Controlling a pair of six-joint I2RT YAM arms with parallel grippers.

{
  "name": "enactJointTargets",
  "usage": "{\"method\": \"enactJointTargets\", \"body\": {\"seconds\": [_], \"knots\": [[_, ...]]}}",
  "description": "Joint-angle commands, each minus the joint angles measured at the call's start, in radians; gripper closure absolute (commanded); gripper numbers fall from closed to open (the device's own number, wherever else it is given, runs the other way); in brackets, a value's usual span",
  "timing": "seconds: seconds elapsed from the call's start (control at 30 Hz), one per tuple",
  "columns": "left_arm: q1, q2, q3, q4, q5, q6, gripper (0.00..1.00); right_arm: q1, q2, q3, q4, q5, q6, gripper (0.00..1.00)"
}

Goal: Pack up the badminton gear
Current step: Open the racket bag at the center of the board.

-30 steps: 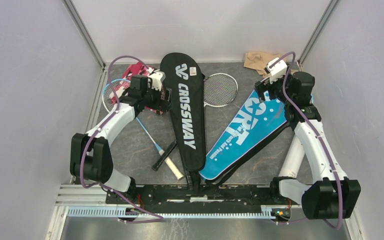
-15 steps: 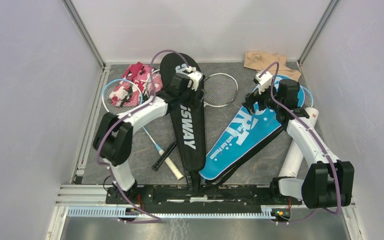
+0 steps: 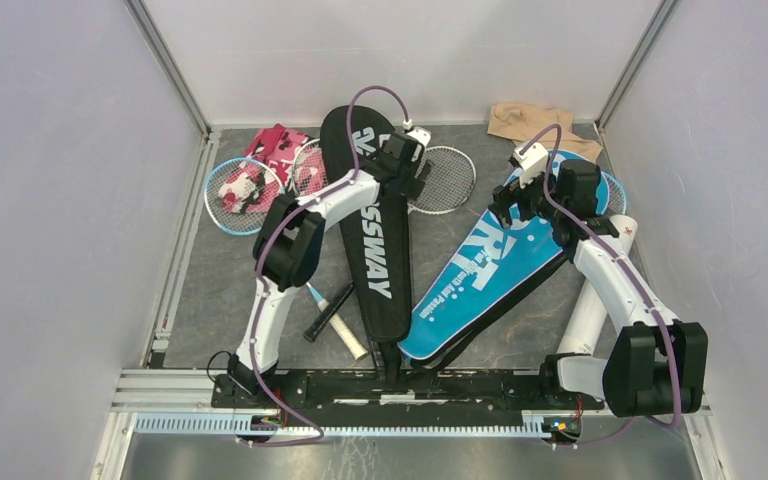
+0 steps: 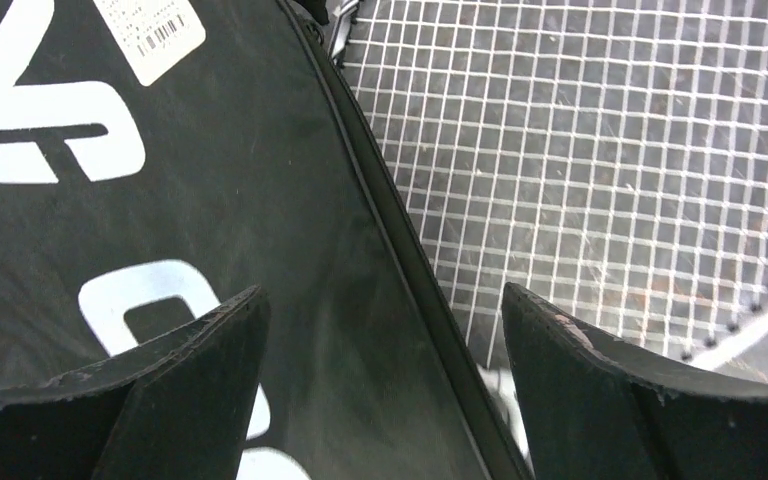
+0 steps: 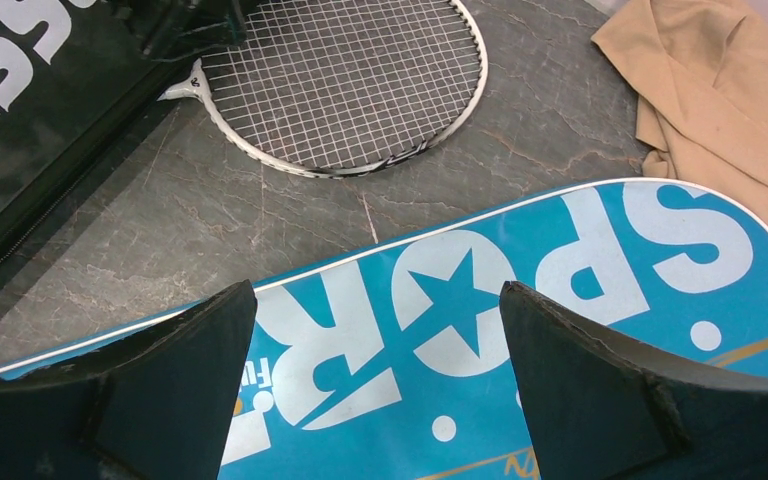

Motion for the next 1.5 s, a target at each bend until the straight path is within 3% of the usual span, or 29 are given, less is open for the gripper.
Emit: {"method": "enactJointTargets", "body": {"seconds": [0.0,0.2,0.47,0.67,0.7,0.9,1.23,1.47], "knots": [[-0.011,0.079,0.123,-0.026,-0.127,0.021,0.11,-0.008,0.001,-0.001,0.026,-0.001,0.006,0.02],[-0.010,0.100,0.121,-0.001,-0.154,0.028,0.27,-0.015,0.013,-0.001,0.023,-0.016,0.006,0.02],[0.001,0.045,0.078,0.016,-0.142,0.010,0.59,-0.017,0.034,0.008,0.008,-0.026,0.004,0.02],[0.058,-0.057,0.067,-0.029,0.004,-0.086,0.96,-0.016,0.054,0.025,-0.012,-0.036,0.004,0.02],[0.075,-0.081,0.063,-0.038,0.053,-0.107,0.98,-0.018,0.054,0.026,-0.009,-0.036,0.006,0.02],[0.184,-0.272,-0.009,-0.016,0.345,-0.194,0.98,0.006,0.079,0.064,0.020,-0.061,0.083,0.02],[0.196,-0.475,-0.165,0.063,0.433,-0.363,0.98,0.188,0.243,0.321,0.097,-0.228,0.298,0.02],[0.185,-0.550,-0.313,0.210,0.456,-0.502,0.98,0.310,0.291,0.325,0.229,-0.309,0.458,0.02]]}}
